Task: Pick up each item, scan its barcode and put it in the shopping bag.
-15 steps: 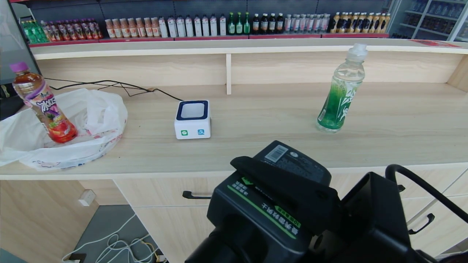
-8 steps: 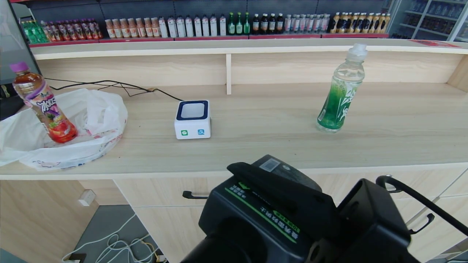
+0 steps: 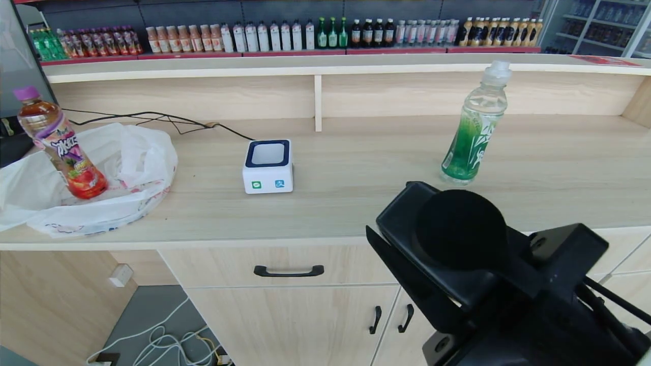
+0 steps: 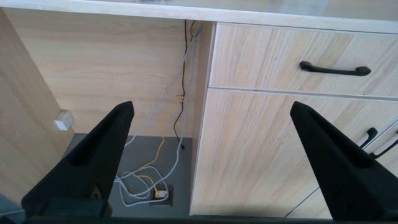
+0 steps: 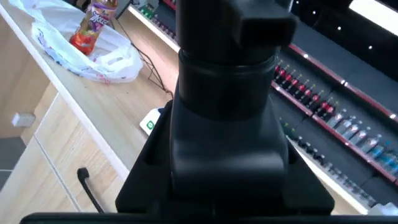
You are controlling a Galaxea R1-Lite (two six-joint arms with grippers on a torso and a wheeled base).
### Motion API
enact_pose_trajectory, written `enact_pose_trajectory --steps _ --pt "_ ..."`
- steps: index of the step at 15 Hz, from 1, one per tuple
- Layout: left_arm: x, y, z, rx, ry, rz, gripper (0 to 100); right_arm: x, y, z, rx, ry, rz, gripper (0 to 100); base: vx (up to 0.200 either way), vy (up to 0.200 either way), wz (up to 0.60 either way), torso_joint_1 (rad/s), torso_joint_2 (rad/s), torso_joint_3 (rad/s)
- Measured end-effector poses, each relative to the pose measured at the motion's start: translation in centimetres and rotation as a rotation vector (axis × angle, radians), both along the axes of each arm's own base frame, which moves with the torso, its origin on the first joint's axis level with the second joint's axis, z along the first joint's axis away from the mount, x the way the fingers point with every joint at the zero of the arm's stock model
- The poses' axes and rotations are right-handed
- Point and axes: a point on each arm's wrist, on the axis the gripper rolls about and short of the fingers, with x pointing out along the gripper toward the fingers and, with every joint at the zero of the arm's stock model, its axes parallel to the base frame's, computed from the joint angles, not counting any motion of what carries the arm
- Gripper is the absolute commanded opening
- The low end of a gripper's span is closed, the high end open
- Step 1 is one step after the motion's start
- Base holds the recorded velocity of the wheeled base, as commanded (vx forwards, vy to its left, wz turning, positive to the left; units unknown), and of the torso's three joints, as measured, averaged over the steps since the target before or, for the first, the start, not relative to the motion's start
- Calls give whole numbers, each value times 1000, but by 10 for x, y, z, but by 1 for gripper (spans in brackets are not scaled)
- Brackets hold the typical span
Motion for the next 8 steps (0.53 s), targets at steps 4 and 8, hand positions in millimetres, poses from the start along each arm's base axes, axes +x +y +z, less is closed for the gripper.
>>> enact_pose_trajectory --steps 4,8 --pt "0 0 0 0 0 0 100 19 -13 -8 201 220 46 0 0 0 0 0 0 0" --pt "0 0 0 0 0 1 100 29 -18 -5 369 345 116 0 0 0 0 0 0 0"
